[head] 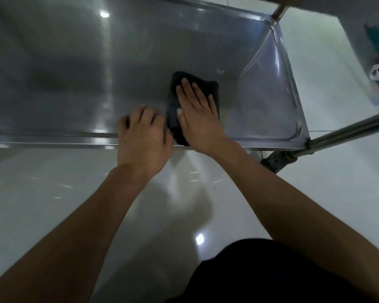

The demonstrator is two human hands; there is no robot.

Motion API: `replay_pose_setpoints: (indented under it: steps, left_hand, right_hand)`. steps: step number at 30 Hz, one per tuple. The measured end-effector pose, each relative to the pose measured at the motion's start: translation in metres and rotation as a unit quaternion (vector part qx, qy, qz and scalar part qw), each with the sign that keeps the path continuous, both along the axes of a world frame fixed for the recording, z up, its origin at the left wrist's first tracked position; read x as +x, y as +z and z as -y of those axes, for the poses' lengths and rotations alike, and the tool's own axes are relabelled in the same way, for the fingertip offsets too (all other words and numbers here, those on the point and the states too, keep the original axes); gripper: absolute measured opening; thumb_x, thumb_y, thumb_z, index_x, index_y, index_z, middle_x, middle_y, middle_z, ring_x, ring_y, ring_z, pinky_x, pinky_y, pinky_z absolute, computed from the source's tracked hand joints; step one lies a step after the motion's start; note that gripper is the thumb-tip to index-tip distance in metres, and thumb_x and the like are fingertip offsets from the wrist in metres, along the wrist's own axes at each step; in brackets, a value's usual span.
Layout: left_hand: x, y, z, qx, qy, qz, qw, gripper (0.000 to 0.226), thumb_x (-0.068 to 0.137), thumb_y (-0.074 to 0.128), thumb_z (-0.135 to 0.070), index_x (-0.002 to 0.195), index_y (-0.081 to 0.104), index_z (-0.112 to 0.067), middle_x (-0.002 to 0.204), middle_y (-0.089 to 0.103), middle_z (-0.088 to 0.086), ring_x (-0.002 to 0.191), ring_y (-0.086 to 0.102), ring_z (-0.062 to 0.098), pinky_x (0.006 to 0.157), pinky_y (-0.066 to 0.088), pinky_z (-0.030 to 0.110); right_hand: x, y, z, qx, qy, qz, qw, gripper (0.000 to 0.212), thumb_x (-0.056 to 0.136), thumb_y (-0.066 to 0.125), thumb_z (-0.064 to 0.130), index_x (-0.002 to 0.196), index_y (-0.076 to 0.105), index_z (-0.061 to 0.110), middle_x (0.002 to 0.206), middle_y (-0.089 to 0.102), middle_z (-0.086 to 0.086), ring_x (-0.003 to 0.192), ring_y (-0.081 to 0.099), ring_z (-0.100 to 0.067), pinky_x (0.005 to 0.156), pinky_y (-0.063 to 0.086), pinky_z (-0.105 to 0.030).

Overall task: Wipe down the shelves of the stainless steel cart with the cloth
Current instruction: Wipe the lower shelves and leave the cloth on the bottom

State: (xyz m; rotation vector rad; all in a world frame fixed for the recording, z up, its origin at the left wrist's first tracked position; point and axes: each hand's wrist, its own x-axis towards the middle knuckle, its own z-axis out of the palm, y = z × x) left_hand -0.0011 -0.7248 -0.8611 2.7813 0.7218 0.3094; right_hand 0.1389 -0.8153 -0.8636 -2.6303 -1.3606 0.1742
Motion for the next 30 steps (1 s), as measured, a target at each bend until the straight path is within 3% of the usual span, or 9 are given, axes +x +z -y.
replay_pose_setpoints:
  steps: [5, 11, 17, 23, 26, 30]
  left_hand:
    - [0.036, 0.005, 0.041, 0.019, -0.02, -0.026, 0.999, 0.032, 0.093, 0.05, -0.028, 0.117, 0.066, -0.013, 0.128, 0.058, 0.007, 0.13, 0.044, 0.028, 0.102, 0.033, 0.05]
    - [0.081, 0.009, 0.092, 0.037, -0.072, -0.012, 0.997, 0.036, 0.09, 0.047, -0.031, 0.114, 0.066, -0.014, 0.123, 0.059, 0.007, 0.116, 0.051, 0.029, 0.096, 0.037, 0.048]
    - [0.108, 0.01, 0.124, 0.037, -0.099, -0.002, 0.994, 0.042, 0.088, 0.039, -0.036, 0.11, 0.067, -0.013, 0.119, 0.06, 0.007, 0.11, 0.053, 0.03, 0.094, 0.04, 0.049]
    - [0.106, 0.001, 0.118, 0.036, -0.127, -0.03, 0.991, 0.04, 0.093, 0.043, -0.039, 0.121, 0.064, -0.019, 0.129, 0.057, 0.005, 0.117, 0.051, 0.029, 0.095, 0.04, 0.048]
    - [0.099, 0.002, 0.104, 0.023, -0.145, -0.018, 0.989, 0.046, 0.091, 0.039, -0.042, 0.122, 0.064, -0.019, 0.131, 0.058, 0.005, 0.119, 0.052, 0.029, 0.095, 0.041, 0.047]
    - [0.081, 0.007, 0.062, 0.035, -0.103, -0.004, 0.994, 0.038, 0.091, 0.05, -0.035, 0.12, 0.065, -0.017, 0.126, 0.06, 0.007, 0.115, 0.054, 0.032, 0.093, 0.04, 0.045]
  right_hand:
    - [0.042, 0.002, 0.053, 0.003, -0.019, 0.0, 1.0, 0.058, 0.104, 0.023, 0.031, 0.159, 0.017, 0.016, 0.168, 0.008, -0.002, 0.155, 0.006, -0.022, 0.124, 0.006, -0.05]
    - [0.086, 0.003, 0.12, 0.02, -0.067, 0.0, 0.998, 0.058, 0.102, 0.021, 0.033, 0.158, 0.023, 0.02, 0.167, 0.015, -0.002, 0.154, 0.011, -0.023, 0.124, 0.008, -0.05]
    - [0.118, 0.001, 0.18, 0.005, -0.15, 0.028, 0.988, 0.056, 0.103, 0.015, 0.042, 0.157, 0.027, 0.031, 0.165, 0.014, -0.02, 0.153, 0.007, -0.037, 0.125, 0.01, -0.052]
    - [0.113, 0.009, 0.176, 0.059, -0.213, -0.01, 0.975, 0.059, 0.105, 0.031, 0.037, 0.159, 0.019, 0.015, 0.164, 0.024, -0.009, 0.154, 0.013, -0.028, 0.126, 0.007, -0.042]
    - [0.113, 0.008, 0.164, 0.044, -0.212, -0.001, 0.976, 0.058, 0.106, 0.029, 0.033, 0.16, 0.017, 0.015, 0.166, 0.019, -0.007, 0.154, 0.01, -0.026, 0.125, 0.005, -0.042]
    - [0.109, 0.009, 0.129, 0.035, -0.185, -0.007, 0.982, 0.057, 0.107, 0.028, 0.031, 0.16, 0.015, 0.014, 0.166, 0.018, -0.011, 0.154, 0.01, -0.03, 0.124, 0.006, -0.045]
